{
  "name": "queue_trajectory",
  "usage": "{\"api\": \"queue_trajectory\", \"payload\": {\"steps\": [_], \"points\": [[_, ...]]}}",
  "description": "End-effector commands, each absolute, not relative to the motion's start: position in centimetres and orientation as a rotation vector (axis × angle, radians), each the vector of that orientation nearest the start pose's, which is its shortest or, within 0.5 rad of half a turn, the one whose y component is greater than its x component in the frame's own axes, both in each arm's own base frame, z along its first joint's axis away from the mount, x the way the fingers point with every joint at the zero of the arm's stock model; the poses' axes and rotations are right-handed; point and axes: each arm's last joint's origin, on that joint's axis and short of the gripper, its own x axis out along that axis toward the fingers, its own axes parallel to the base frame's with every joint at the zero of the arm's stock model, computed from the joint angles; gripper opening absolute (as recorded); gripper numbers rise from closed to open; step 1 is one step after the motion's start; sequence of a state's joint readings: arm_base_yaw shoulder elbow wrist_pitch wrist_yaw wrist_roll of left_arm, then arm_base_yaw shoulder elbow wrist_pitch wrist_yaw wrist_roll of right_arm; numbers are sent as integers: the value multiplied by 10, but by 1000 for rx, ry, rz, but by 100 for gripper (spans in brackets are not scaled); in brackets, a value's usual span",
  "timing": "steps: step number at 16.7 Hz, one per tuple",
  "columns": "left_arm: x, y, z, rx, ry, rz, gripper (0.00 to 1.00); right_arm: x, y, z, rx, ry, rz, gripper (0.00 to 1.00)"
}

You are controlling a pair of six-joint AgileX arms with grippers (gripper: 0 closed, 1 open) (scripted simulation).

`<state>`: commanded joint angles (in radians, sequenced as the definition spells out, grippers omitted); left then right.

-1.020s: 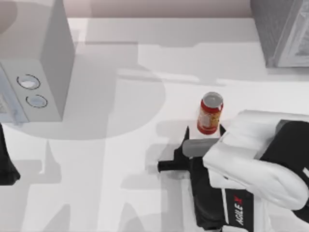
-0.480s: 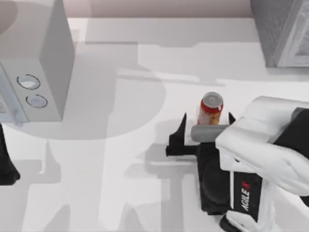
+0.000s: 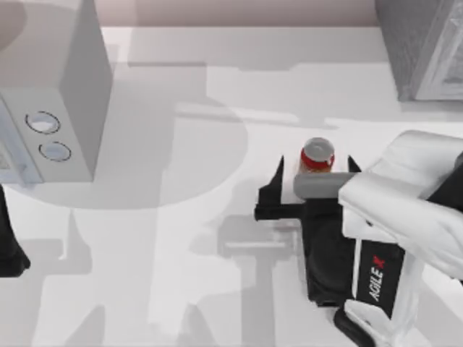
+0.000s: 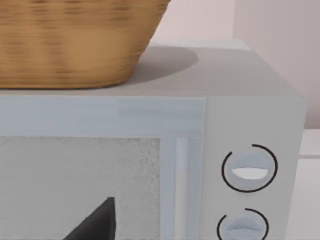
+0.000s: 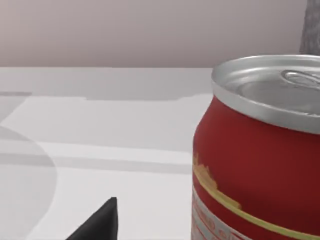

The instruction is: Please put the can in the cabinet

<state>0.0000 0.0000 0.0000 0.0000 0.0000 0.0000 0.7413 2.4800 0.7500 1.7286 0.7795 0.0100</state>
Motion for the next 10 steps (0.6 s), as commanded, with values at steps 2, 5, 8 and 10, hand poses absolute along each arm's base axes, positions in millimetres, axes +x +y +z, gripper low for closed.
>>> {"api": "queue_trajectory", "payload": {"steps": [2, 5, 8, 10], "points": [[106, -1, 160, 0, 0, 0, 100, 269, 217, 10, 2, -6, -10, 100], [106, -1, 160, 0, 0, 0, 100, 271, 216, 11, 2, -6, -10, 100], [106, -1, 160, 0, 0, 0, 100, 272, 216, 11, 2, -6, -10, 100], [106, -1, 160, 0, 0, 0, 100, 272, 216, 11, 2, -6, -10, 100]]}}
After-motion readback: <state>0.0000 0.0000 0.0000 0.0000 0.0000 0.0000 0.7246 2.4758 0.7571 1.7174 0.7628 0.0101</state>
